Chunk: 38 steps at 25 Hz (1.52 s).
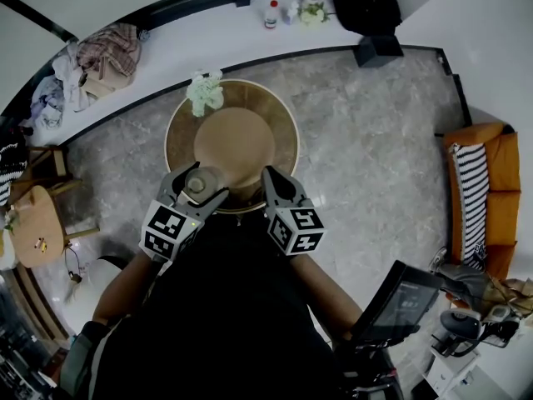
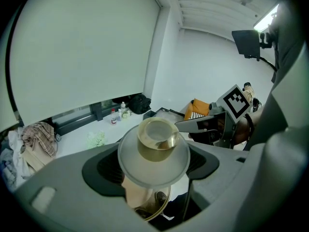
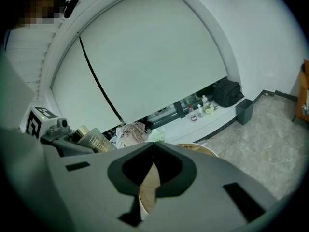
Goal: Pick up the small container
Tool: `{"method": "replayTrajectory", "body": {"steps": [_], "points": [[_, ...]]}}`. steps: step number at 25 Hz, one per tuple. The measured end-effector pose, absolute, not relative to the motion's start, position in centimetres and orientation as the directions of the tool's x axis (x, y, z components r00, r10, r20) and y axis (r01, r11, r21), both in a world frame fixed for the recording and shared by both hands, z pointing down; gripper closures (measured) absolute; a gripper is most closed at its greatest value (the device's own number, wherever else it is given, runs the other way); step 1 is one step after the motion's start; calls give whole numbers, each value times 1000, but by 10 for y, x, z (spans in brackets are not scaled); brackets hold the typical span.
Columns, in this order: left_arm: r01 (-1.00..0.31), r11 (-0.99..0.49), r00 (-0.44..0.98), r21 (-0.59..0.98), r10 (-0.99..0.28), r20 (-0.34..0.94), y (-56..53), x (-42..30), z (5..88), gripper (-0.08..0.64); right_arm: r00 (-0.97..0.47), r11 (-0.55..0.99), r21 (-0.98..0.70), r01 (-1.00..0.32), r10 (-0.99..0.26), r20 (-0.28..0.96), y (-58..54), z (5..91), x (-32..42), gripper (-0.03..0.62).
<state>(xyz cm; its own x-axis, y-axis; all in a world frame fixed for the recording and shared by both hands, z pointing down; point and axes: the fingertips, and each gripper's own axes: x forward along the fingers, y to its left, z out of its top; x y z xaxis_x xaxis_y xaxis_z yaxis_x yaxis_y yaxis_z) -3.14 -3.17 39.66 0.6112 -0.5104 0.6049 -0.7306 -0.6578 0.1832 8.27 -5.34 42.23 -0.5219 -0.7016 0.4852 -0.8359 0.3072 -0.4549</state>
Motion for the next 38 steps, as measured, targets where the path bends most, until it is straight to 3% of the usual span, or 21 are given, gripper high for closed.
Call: {"method": "replayTrajectory", "body": {"steps": [18,29,38], "points": [[-743,-639,602,199,-509,615,-31,-33,404,218,-529,349,-417,-839,-704,475,-51,418,80,586],[-742,-638,601,205,-500,624,-31,-35,408,218,-538,395,-394,-830,-755,376,-54,393,77,586],[-742,-643,598,191,-504,624,-32,-32,407,218,-534,402,-376,-835,-758,374,-50,394,77,586]]}}
